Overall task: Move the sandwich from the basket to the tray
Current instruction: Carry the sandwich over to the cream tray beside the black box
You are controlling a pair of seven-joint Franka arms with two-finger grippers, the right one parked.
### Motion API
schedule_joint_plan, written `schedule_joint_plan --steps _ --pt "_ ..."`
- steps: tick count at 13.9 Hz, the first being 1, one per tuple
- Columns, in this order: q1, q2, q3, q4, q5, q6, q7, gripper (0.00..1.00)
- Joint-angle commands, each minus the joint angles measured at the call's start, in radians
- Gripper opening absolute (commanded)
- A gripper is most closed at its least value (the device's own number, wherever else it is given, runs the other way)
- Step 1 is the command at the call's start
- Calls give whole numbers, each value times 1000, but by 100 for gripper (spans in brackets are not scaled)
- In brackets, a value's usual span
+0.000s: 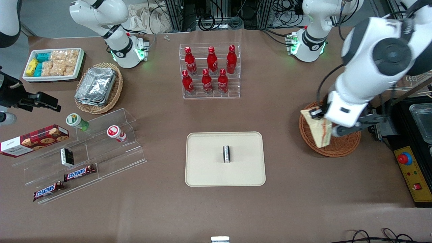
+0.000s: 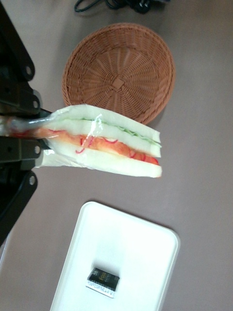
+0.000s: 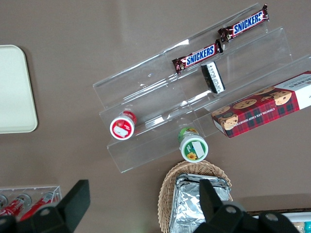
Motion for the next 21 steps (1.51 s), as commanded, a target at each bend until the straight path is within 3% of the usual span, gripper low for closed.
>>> schedule_joint_plan --steps 1,4,7,13,17,19,20,21 --pt "-59 102 -24 52 43 -13 -3 0" --pt "-122 190 -23 40 50 126 -58 0" --pt "-206 325 -23 45 194 236 -203 0" --pt "-234 511 -20 54 289 447 -241 0" --pt "-236 554 -20 54 322 468 -242 2" --pt "-236 560 -20 55 320 470 -245 46" --pt "-236 564 -20 60 317 470 -250 97" --pt "-236 564 -20 60 319 470 -265 100"
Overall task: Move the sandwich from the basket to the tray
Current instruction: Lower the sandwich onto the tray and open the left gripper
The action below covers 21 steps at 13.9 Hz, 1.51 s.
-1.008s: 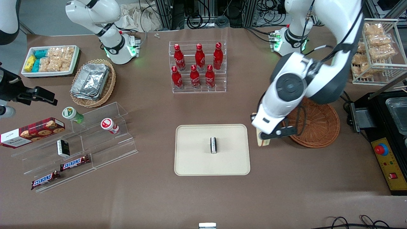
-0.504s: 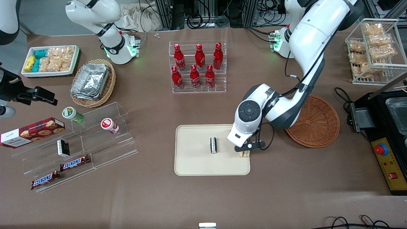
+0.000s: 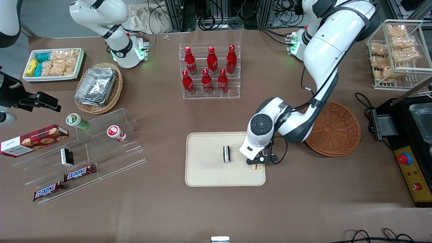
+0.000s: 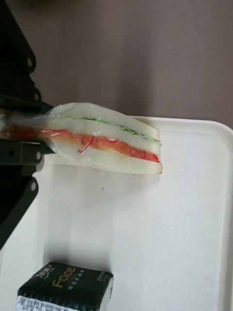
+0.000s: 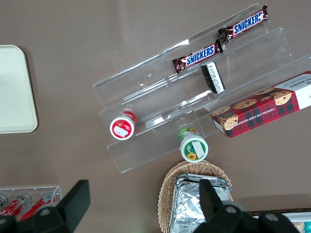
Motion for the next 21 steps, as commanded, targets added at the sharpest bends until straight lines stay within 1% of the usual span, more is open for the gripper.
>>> schedule_joint_plan --steps 1,10,13,15,18,19,20,21 --pt "-13 22 2 34 24 -3 -50 100" --pt "-13 22 2 39 21 -3 -51 100" --pt "-9 -7 2 46 26 -14 -50 100" --pt "-3 -73 4 53 15 -49 -51 100" --pt "5 -200 10 71 10 -233 -35 100" --pt "52 -243 8 68 -6 -270 -31 100" --pt "88 -280 4 68 -52 -279 -28 100" --pt "96 -326 10 63 -94 -284 7 100"
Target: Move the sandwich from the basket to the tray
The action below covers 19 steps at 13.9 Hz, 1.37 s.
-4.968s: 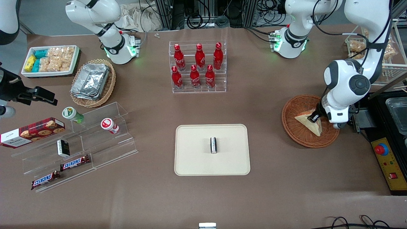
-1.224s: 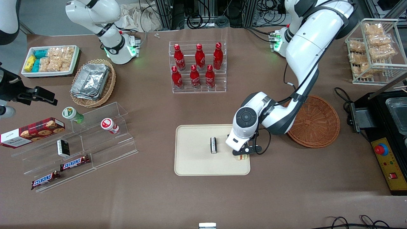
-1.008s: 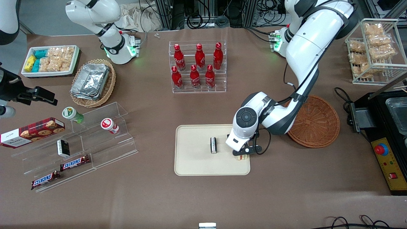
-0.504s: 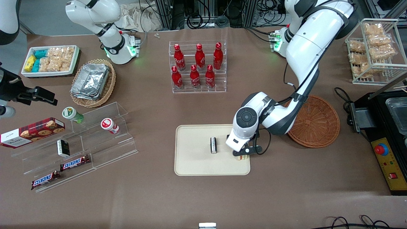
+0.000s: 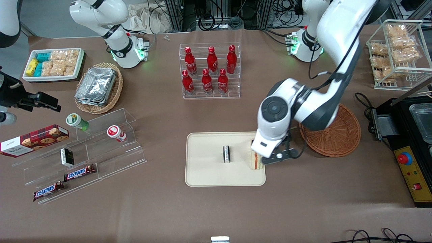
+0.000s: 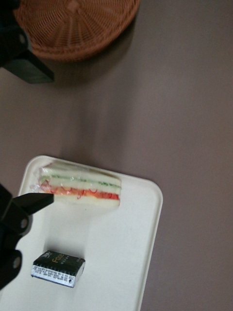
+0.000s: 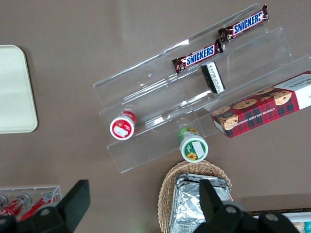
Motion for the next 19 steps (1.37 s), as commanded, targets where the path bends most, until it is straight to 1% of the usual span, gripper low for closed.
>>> schedule_joint_plan --steps 1,3,5,7,8,10,12,13,15,19 --pt "46 -144 28 -39 -97 -38 119 100" --pt "33 -220 145 -44 -204 -115 282 100" --pt "45 -305 222 -93 -267 -120 458 100" --pt "42 -383 353 -155 -345 -120 665 100" --pt "42 -415 407 -185 -361 -120 757 100" --pt "42 -449 507 -222 -369 -120 929 100" --pt "42 -460 578 -237 -373 -123 1017 100" --pt "42 -458 599 -234 -372 -128 1028 100" --pt "45 -449 609 -213 -366 -141 1034 100" --pt "33 -405 587 -160 -362 -143 1024 100"
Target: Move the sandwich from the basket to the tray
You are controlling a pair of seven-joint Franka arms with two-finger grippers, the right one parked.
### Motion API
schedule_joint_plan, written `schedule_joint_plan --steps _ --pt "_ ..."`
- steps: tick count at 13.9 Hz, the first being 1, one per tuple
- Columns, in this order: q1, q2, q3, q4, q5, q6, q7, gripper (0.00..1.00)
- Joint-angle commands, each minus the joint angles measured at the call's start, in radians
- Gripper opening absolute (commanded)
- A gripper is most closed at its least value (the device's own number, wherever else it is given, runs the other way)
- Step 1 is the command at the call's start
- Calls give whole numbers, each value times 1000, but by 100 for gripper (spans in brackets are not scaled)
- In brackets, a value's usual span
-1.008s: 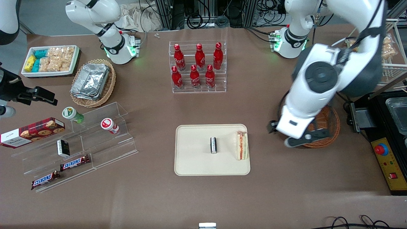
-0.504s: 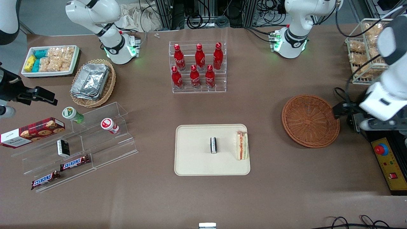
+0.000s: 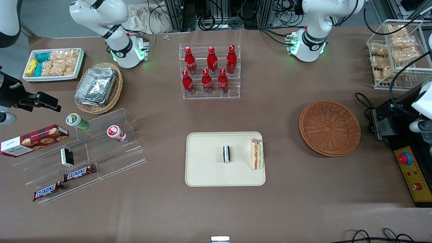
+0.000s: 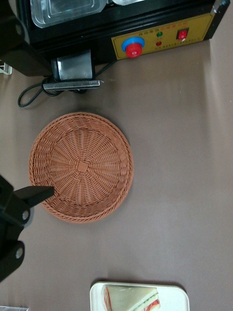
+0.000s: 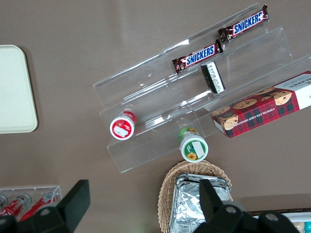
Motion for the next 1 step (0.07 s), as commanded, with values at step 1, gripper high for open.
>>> schedule_joint_plan --steps 1 --pt "-10 21 -8 39 -8 -20 7 100"
